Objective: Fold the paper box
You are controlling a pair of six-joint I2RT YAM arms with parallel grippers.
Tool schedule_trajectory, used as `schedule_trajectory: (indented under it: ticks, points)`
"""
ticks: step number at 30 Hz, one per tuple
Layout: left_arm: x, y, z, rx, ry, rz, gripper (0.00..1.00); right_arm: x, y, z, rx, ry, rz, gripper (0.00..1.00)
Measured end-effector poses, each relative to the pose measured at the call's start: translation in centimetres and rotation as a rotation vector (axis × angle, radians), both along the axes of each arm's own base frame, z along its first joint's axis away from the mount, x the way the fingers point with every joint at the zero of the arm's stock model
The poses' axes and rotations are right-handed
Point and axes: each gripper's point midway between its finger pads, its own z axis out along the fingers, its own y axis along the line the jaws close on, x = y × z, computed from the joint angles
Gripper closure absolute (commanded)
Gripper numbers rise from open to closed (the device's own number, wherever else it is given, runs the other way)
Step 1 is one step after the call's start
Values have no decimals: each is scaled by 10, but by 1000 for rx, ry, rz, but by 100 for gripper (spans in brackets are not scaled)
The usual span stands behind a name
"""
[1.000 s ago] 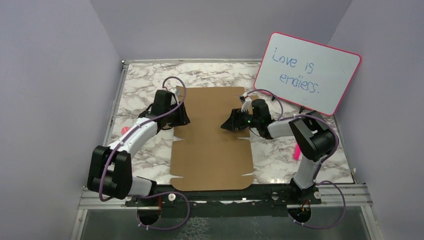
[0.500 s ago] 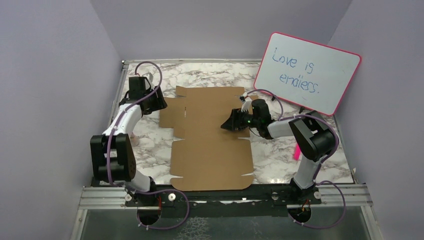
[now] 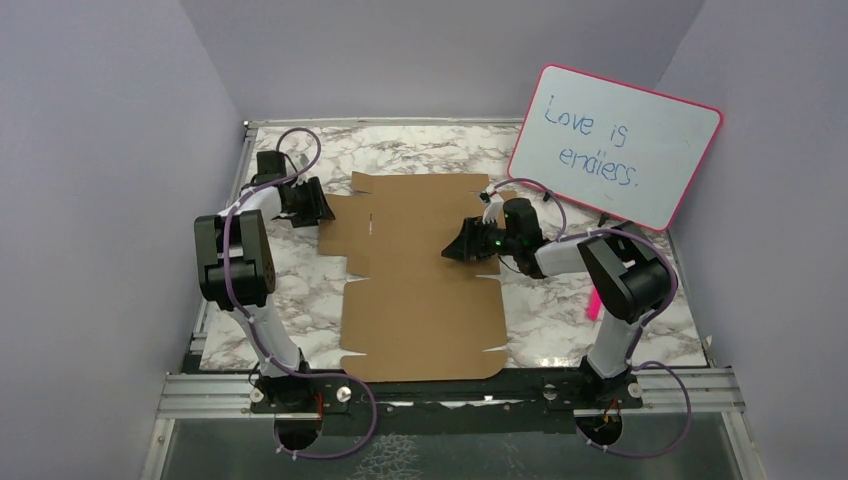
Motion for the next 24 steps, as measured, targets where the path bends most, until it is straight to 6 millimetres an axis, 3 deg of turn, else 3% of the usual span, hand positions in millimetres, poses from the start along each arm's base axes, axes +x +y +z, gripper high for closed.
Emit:
schedule_trajectory:
  ticks: [5,14,24]
  points:
    - [-1,-5,-12,-27,30,-33,65,0,0,0,0,-1,0,29]
    - [-4,-5,-4,-42,18,-53,99,0,0,0,1,-1,0,29]
    - [-6,-35,27,76,-43,-111,99,0,1,0,2,-3,2,29]
